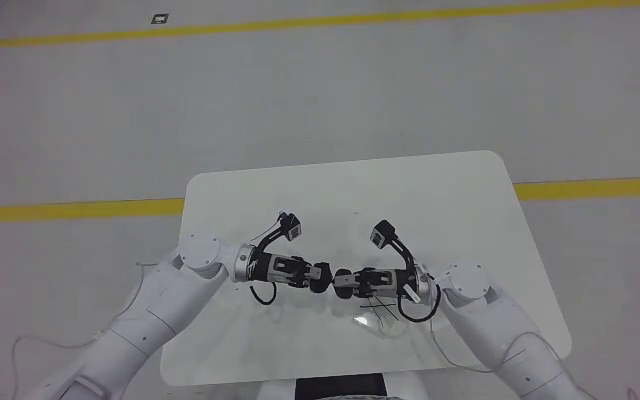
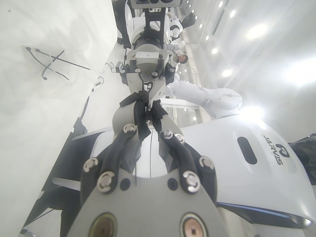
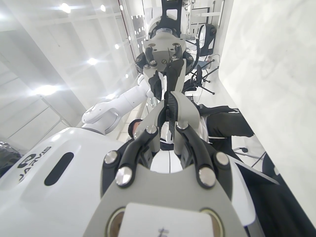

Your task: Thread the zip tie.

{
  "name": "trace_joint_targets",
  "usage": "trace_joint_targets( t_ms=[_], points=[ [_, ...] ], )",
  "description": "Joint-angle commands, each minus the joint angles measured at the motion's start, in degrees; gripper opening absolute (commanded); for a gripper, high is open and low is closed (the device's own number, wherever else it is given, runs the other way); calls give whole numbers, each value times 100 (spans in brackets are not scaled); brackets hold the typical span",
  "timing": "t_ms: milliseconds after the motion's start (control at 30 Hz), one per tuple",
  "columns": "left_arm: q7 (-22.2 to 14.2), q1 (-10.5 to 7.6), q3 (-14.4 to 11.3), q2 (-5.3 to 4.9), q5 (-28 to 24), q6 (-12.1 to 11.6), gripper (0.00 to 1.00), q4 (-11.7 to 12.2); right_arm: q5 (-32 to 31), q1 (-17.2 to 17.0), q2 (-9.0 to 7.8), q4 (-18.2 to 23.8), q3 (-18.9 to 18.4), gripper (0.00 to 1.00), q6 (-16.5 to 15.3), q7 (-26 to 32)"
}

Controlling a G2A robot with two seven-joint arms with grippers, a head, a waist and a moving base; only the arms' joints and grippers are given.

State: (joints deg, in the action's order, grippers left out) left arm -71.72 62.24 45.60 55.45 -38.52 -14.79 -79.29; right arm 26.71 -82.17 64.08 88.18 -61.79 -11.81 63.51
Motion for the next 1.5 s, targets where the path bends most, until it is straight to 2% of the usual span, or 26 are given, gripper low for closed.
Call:
trace_joint_targets(
  t_ms=[0,233,467,700,733,767,800,1033,1167,1300,1467],
  points=[
    [1,5,4,-1,-1,0,9,-2,0,1,-4,1,5,0,3,11],
    [-19,2,-4,4,4,12,9,-7,-18,38,-10,9,82,0,30,38],
    [-38,-20,-31,19,7,18,0,9,9,66,-17,-7,116,0,27,0],
    [-33,-23,-33,23,26,14,0,33,54,62,-30,-21,111,0,23,-51],
    [-33,-19,-29,22,28,8,0,39,53,59,-32,-21,110,15,28,-68],
    [-35,-15,-25,20,29,1,0,45,70,53,-33,-19,106,55,31,-91],
    [-37,-11,-18,18,29,-6,0,49,91,47,-34,-19,101,100,30,-108],
    [-24,69,105,-29,48,-56,0,38,134,-16,-71,-25,-21,100,2,-148],
    [16,135,171,-60,91,-65,0,-34,287,-101,-93,-26,-162,100,-124,-270],
    [74,155,164,-64,162,-30,0,-173,527,-144,-85,-25,-185,100,-219,-284],
    [74,155,164,-64,162,-30,0,-173,527,-144,-85,-25,-185,100,-219,-284]
  ],
)
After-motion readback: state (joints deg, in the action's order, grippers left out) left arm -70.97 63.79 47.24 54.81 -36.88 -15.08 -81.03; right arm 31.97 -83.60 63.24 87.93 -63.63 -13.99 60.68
